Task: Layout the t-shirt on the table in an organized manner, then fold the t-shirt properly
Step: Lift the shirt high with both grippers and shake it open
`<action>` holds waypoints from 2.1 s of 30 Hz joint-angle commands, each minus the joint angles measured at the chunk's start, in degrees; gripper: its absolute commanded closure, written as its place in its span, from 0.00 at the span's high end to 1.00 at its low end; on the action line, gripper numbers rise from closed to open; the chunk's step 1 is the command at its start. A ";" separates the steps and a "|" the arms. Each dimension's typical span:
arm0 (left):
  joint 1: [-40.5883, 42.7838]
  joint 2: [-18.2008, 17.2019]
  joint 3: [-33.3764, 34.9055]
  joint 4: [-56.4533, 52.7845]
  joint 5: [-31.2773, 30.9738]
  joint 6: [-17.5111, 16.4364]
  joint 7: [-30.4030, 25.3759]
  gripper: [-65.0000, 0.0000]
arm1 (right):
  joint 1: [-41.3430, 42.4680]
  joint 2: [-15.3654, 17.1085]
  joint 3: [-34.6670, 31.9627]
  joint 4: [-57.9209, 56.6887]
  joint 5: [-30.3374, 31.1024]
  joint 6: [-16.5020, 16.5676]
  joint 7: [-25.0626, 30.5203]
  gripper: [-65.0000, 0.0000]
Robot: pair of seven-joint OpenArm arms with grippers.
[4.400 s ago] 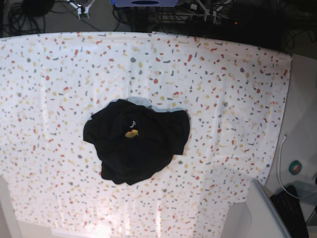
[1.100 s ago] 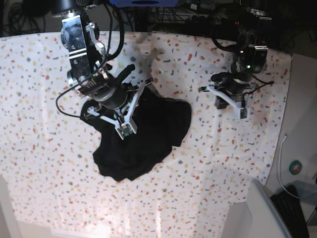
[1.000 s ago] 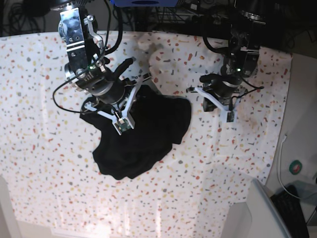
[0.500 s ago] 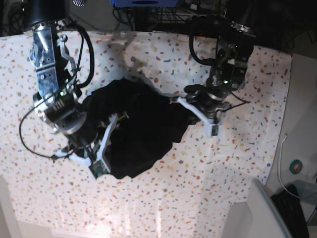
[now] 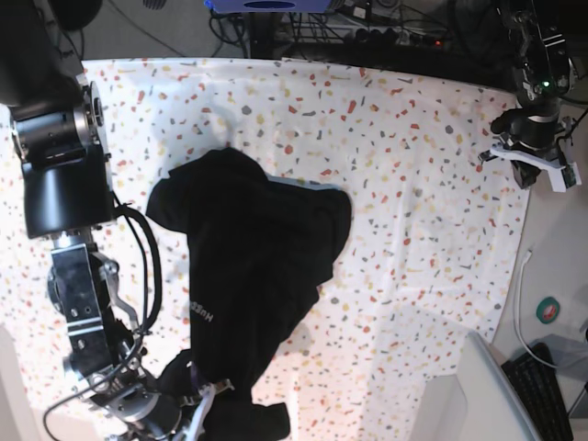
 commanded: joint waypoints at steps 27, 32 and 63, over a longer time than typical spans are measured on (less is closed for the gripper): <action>-8.18 -0.43 13.70 -2.88 0.02 -0.32 -1.09 0.00 | -2.46 7.21 8.10 -7.35 0.12 -0.57 9.37 0.00; -21.28 -0.34 24.60 -15.10 -0.33 -0.32 -1.09 0.46 | -5.63 7.38 8.36 -4.27 0.12 -0.57 9.37 0.00; -43.00 4.05 40.17 -41.29 -0.33 -6.47 -1.09 0.00 | -15.39 7.91 12.93 0.57 0.03 -0.49 9.37 0.00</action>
